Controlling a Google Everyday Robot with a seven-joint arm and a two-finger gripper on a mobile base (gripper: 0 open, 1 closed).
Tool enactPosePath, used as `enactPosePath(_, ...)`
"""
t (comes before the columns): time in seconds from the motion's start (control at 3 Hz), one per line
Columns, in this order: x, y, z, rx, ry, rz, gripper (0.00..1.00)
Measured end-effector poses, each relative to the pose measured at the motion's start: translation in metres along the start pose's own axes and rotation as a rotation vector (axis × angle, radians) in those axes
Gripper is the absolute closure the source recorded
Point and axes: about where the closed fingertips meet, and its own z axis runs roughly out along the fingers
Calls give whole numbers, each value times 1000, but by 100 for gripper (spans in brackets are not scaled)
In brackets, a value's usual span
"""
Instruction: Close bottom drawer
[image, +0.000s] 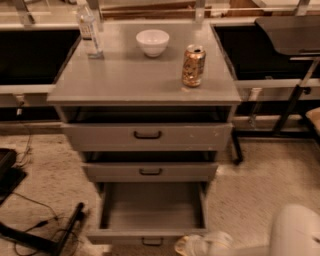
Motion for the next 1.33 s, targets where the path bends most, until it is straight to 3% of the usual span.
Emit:
enactPosePath(0.33,0,1,0,0,0,0,100)
enactPosePath(0.67,-11,-25,8,10,-14,-22,100)
enactPosePath(1.0,-11,-24,7,10,-14,-23,100)
enactPosePath(1.33,-23,-52,15,23,-30,-43,100)
